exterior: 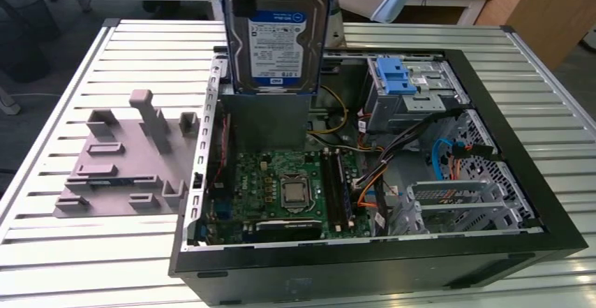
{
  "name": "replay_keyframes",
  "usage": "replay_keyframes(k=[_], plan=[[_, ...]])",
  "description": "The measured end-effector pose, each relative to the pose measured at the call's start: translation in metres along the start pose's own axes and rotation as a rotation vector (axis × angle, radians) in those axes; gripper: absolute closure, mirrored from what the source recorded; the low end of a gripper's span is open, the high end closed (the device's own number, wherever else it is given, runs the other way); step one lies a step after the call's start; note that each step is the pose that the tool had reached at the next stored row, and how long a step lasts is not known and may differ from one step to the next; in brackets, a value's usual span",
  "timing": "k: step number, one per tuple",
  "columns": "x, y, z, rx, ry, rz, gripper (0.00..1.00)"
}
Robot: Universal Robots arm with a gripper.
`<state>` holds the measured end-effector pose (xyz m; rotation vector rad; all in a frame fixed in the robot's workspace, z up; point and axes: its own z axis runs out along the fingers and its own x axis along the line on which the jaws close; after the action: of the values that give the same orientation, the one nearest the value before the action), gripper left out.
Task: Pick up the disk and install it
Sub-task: 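Pick up the disk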
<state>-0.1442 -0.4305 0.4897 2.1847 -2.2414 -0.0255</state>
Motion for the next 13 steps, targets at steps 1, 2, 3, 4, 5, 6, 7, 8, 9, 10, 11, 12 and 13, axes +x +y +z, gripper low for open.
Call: replay_keyframes(k=[1,2,3,4,5,6,7,8,9,10,11,12,13], plan=[[0.0,-0.0002,0.0002,0.0001,-0.0002,0.0,0.64],[-0.0001,-0.001,0.0004,0.0003,-0.0001,0.0,0.64],[-0.0001,-0.0012,0.0009,0.0012,-0.0003,0.0,0.64],[-0.0001,-0.0013,0.0014,0.0023,-0.0001,0.0,0.64],[-0.0001,-0.0014,0.0021,0.0043,-0.0001,0.0,0.64],[-0.0001,-0.0015,0.0029,0.0057,0.0,0.0,0.64],[-0.0001,-0.0015,0.0038,0.0064,-0.0001,0.0,0.64],[0.0,-0.0018,0.0045,0.0065,-0.0002,0.0,0.64],[0.0,-0.0025,0.005,0.0066,-0.0002,0.0,0.64],[0.0,-0.0034,0.0053,0.0065,-0.0002,0.0,0.64],[0.0001,-0.0053,0.0053,0.0066,-0.0001,0.0,0.64],[0.0002,-0.0078,0.0054,0.0064,-0.0002,0.0,0.64],[0.0002,-0.0108,0.0053,0.0059,-0.0001,0.0,0.64]])
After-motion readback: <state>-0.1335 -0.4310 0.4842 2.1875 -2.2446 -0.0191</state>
